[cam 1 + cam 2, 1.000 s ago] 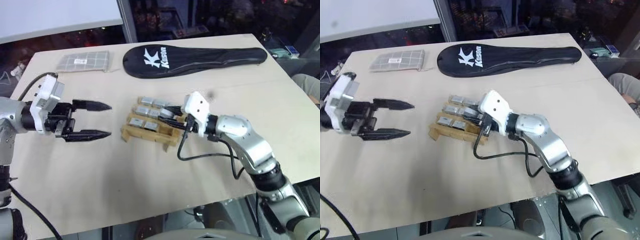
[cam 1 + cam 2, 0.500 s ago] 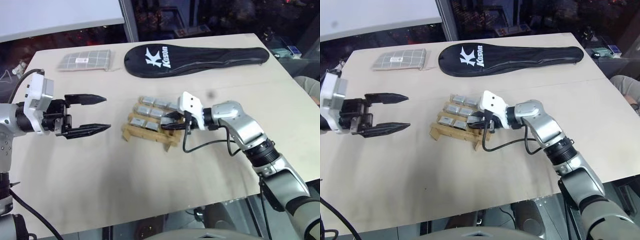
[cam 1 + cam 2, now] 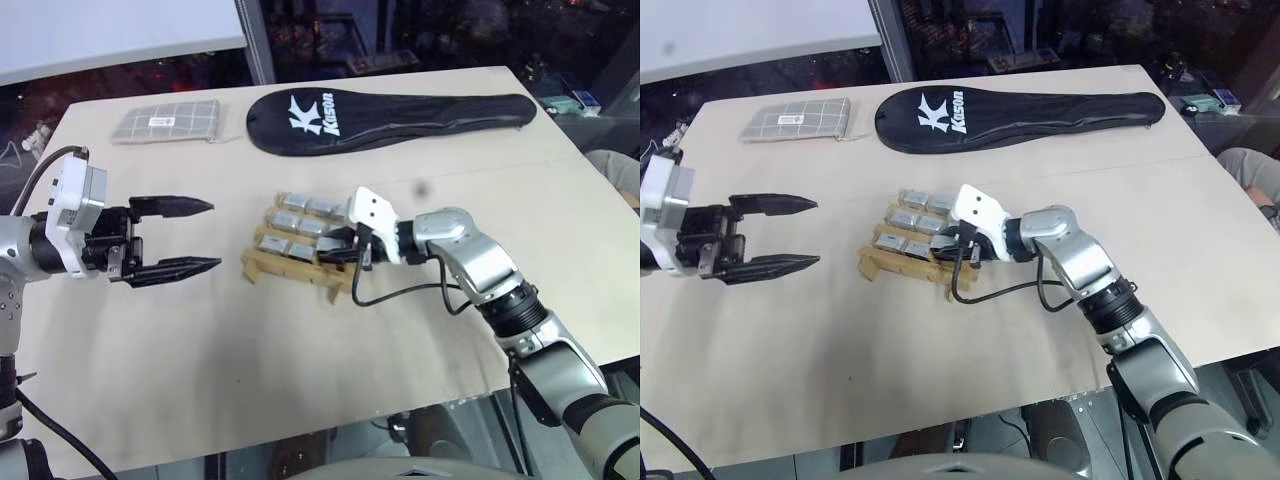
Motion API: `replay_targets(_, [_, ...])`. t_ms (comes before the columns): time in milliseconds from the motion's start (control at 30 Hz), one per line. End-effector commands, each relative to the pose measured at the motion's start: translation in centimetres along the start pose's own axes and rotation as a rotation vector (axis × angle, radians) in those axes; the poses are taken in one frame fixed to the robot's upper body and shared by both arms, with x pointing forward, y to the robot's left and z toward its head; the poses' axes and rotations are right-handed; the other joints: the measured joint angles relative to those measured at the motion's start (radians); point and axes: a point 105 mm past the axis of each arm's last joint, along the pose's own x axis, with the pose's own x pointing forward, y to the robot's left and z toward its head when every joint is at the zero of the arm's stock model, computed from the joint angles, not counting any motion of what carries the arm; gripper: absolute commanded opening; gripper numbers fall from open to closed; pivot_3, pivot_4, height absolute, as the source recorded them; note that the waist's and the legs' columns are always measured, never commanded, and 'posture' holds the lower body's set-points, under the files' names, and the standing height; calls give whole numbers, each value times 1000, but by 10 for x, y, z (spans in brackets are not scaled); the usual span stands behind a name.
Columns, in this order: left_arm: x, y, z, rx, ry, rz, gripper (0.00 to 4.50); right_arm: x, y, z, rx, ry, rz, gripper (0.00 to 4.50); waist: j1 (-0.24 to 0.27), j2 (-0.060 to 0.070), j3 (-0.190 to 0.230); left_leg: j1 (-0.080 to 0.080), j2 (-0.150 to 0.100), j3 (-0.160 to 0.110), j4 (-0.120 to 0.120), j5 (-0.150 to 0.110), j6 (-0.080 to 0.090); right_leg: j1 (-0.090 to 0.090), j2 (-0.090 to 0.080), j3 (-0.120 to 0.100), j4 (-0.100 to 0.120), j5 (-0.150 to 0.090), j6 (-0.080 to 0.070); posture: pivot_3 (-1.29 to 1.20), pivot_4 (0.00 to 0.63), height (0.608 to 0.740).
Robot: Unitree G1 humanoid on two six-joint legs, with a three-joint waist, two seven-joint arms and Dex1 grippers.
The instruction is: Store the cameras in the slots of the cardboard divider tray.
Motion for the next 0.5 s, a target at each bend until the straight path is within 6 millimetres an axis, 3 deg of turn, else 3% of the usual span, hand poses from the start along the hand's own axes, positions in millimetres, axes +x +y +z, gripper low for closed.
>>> replay_targets(33, [-5, 2, 8, 42, 5, 3, 4284, -3, -1, 5, -15, -10, -26, 778, 0, 0, 0, 0, 0, 0, 0, 0, 0, 0, 0, 0, 0, 0, 0, 0, 150, 740])
replay_targets(67, [-5, 3, 8, 41, 5, 0, 4284, -2, -1, 6, -11, -16, -29, 778, 0, 0, 0, 0, 0, 0, 0, 0, 0, 0, 0, 0, 0, 0, 0, 0, 150, 740])
replay_targets(133, [-4, 3, 6, 39, 9, -5, 4284, 0, 4, 7, -1, -18, -8, 1839, 0, 0, 0, 0, 0, 0, 0, 0, 0, 0, 0, 0, 0, 0, 0, 0, 150, 740])
replay_targets(200, [-4, 3, 5, 37, 17, -12, 4284, 1, 10, 7, 13, -18, 20, 2619, 0, 0, 0, 0, 0, 0, 0, 0, 0, 0, 0, 0, 0, 0, 0, 0, 150, 740])
replay_targets(267, [-5, 4, 5, 37, 17, -12, 4284, 2, 12, 7, 23, -20, 23, 3785, 0, 0, 0, 0, 0, 0, 0, 0, 0, 0, 0, 0, 0, 0, 0, 0, 150, 740])
replay_targets(333, [-4, 5, 4, 36, 17, -14, 4284, 2, 13, 5, 25, -17, 15, 4441, 0, 0, 0, 0, 0, 0, 0, 0, 0, 0, 0, 0, 0, 0, 0, 0, 150, 740])
replay_targets(500, [-4, 5, 3, 31, 18, -21, 4284, -3, 7, 7, 36, -27, -34, 4441, 0, 0, 0, 0, 0, 0, 0, 0, 0, 0, 0, 0, 0, 0, 0, 0, 150, 740])
